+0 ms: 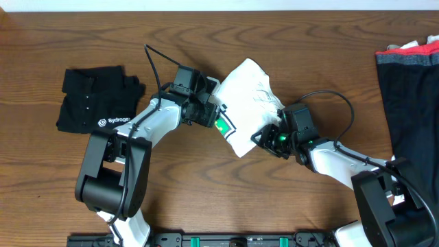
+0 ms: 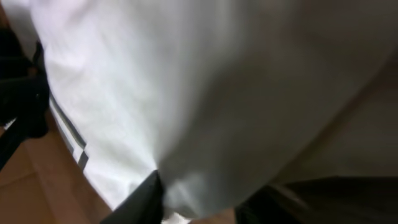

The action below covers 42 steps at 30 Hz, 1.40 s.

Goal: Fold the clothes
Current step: 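Hold the shirt with both grippers and press the fold flat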

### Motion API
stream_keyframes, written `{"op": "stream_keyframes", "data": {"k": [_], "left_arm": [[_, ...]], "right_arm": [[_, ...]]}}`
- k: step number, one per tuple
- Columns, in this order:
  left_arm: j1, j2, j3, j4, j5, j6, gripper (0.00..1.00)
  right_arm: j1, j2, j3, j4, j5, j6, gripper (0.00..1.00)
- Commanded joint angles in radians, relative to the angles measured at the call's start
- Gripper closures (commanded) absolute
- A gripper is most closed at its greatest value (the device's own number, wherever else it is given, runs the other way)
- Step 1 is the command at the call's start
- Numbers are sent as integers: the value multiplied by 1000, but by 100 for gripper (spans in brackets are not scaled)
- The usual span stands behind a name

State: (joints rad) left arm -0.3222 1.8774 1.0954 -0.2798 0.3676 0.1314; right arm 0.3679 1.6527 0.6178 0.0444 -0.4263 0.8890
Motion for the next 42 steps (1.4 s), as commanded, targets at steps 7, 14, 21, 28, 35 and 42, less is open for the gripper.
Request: {"op": "stream_keyframes", "data": {"k": [7,14,21,28,35,42], "left_arm": [[2,-13,4,-4,10,-35,14],[3,-91,4,-22,10,-62,7],[2,-99,4,-21,28,-66,6],[2,-66,2,12,85,-49,8],[2,7,2,51,85,-38,33],[2,11,2,61,86,-38,56]], "right_arm": [[-99,2,-10,-8,134,-289,81],[-297,2,8,-1,18,-542,72],[-422,0,51,-37,-384,-552,39],[-375,0,54,-55,-548,-451,44],[-293,1,53,-203,-309,-388,51],[-235,1,53,-183,-264,-392,61]]}}
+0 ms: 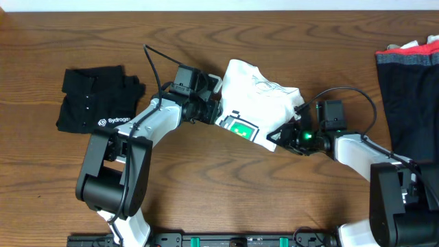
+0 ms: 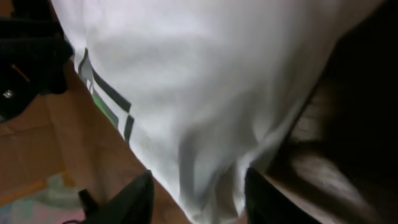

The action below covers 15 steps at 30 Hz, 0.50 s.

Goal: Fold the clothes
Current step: 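Hold the shirt with both grippers and press the fold flat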

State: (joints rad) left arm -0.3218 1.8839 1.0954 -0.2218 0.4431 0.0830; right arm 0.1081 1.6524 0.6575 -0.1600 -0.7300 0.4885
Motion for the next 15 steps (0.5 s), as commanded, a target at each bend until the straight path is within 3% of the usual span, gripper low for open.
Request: {"op": "stream_keyframes", "data": {"k": [1,7,10,15], "left_arm": [[2,5,2,3,10,10,57],[2,5,2,3,10,10,57],[2,5,2,3,10,10,57],[2,5,2,3,11,10,48]], "right_arm": [[28,1,14,31,47,9,64],[30,1,14,90,54,8,69],[31,1,14,84,62,8,83],[31,1,14,73,84,8,95]]}}
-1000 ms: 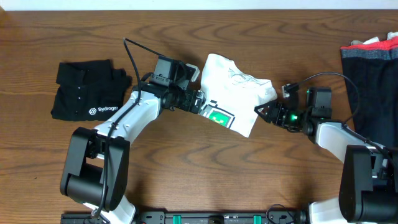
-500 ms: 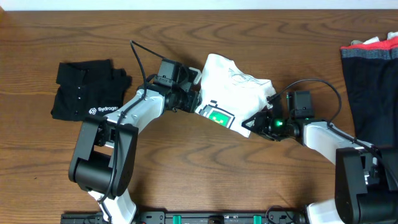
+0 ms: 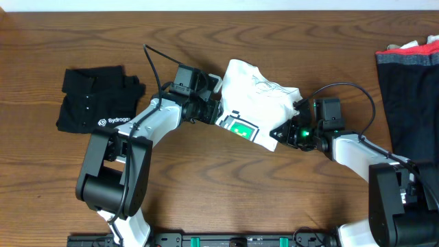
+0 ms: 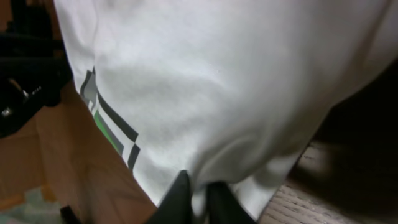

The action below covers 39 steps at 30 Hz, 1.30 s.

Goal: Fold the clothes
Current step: 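Hold the shirt with both grippers and press the fold flat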

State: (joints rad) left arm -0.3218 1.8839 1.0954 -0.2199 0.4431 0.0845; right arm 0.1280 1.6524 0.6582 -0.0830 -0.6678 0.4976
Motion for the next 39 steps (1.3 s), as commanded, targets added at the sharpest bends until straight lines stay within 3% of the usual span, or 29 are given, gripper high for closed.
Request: {"op": "stream_keyframes", "data": {"k": [1,6,15,18,39], "left_arm": [[2,5,2,1,11,8,47],[2,5,2,2,11,8,50],[0,47,2,23,89,8,88],[7,51,2,12,89,8,94],[127,14,2,-80,99,8,94]], "right_arm": [[11,1,13,-11,34,-1,97],[11,1,13,-35,93,-1,99],[11,1,13,-37,101,-5,99],[10,1,13,-46,142,-6,99],[8,1,13,-94,234,-65,99]]}}
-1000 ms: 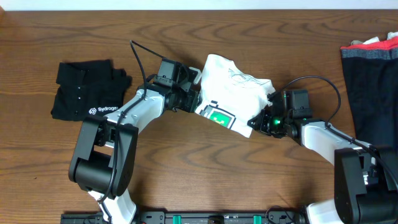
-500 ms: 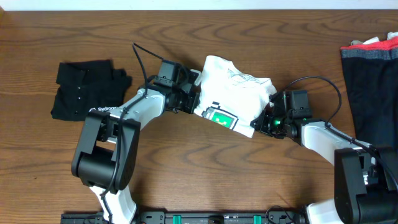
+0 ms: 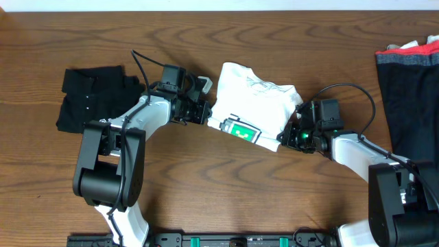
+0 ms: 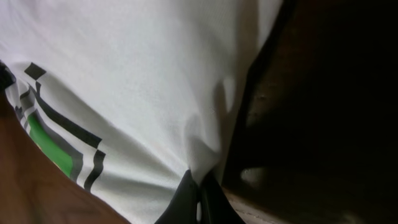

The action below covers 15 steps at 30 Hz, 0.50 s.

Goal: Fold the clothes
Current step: 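Hold the shirt with both grippers and press the fold flat, then release the shirt and pull both grippers outward to its sides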

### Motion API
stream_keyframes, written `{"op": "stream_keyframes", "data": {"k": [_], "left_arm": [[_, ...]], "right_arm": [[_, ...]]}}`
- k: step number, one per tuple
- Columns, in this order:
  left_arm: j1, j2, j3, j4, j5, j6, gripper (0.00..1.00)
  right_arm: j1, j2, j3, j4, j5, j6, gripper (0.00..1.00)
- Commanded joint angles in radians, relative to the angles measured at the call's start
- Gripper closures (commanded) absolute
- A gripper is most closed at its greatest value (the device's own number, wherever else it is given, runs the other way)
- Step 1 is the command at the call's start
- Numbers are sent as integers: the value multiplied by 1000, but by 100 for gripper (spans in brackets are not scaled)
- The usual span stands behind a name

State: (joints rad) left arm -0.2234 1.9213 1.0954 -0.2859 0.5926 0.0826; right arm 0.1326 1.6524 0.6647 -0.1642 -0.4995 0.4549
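Observation:
A folded white shirt (image 3: 252, 104) with a green and black print (image 3: 240, 130) lies mid-table. My left gripper (image 3: 201, 112) is at its left edge and looks shut on the cloth there. At the shirt's lower right corner my right gripper (image 3: 291, 136) is shut on the fabric. The right wrist view shows its dark fingertips (image 4: 191, 198) pressed together on a pinch of white shirt (image 4: 143, 81), with the print (image 4: 53, 146) at left.
A folded black shirt (image 3: 95, 103) with white lettering lies at the left, close behind my left arm. A pile of dark and red clothes (image 3: 411, 82) hangs over the table's right edge. Bare wooden table (image 3: 226, 185) fills the front.
My left gripper has shifted left toward the black shirt, and the white shirt's left edge went with it, so the shirt lies wider and flatter. My right gripper stays shut on the right corner.
At first the white shirt stood bunched and tilted between both grippers. Then my right gripper was farther right, open at the shirt's corner, and the shirt lay lower. It then shut on that corner. Now the shirt is spread between both grippers.

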Motion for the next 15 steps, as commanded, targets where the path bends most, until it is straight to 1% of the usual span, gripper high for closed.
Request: {"op": "stream_keyframes", "data": {"k": [1,7,15], "left_arm": [[31,-23,2,-23,-50,11,94],[63,-37,2,-82,-50,10,94],[119,-147,2,-194,-51,18,94]], "right_arm": [[3,1,6,-14,66,-23,99],[3,1,6,-32,69,-26,99],[-48,1,6,-78,76,-68,99]]}}
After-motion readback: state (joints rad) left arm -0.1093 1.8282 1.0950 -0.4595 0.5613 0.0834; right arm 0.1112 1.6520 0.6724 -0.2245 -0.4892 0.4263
